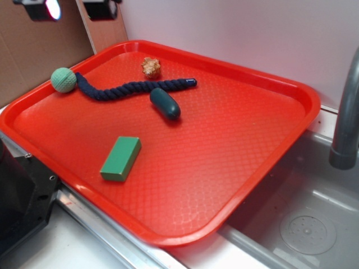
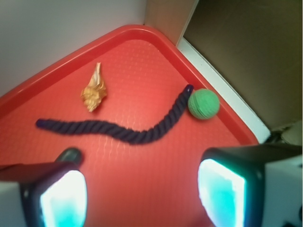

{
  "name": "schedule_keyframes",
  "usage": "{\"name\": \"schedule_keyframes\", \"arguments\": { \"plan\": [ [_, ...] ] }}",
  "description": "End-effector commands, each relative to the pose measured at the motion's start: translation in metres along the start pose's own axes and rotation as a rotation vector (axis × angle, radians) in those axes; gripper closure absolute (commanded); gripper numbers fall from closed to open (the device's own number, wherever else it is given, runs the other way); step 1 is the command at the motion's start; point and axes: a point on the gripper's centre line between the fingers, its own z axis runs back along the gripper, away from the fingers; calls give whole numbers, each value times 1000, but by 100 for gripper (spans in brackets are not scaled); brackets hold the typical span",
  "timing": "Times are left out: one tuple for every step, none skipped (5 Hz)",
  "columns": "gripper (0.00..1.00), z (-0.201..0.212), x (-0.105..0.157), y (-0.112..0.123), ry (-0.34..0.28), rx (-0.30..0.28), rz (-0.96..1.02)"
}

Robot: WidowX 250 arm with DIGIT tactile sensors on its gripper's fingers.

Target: Grab the shell.

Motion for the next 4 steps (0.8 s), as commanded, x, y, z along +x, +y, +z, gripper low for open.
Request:
{"name": "schedule_keyframes", "arguments": {
  "plan": [
    [0, -43, 36, -11, -11, -65, -16],
    [0, -67, 45, -22, -10, -79, -49],
    [0, -88, 53, -33, -36, -35, -65],
    [0, -104, 52, -48, -24, -82, -141]
  ]
}}
